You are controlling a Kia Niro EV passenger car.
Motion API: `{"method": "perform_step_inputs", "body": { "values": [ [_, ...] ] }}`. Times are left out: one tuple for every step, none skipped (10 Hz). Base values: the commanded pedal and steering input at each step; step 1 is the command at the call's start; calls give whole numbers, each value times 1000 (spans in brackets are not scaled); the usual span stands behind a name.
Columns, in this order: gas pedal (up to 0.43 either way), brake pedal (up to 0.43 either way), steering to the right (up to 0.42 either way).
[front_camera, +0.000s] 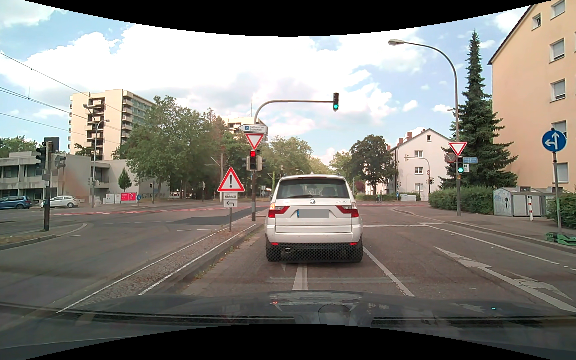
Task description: Follow the waypoints while adhering to traffic rules and regulations
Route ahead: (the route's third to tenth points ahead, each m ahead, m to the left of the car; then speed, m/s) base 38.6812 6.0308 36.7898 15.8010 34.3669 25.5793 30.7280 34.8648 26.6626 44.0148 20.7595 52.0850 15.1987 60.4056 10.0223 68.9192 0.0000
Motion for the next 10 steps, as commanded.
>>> {"method": "perform_step_inputs", "body": {
  "values": [
    [0, 274, -4],
    [0, 274, -4],
    [0, 268, -4],
    [0, 274, -4],
    [0, 274, -4],
    [0, 274, -4],
    [0, 274, -4],
    [0, 268, -4],
    [0, 274, -4],
    [0, 274, -4]
  ]
}}
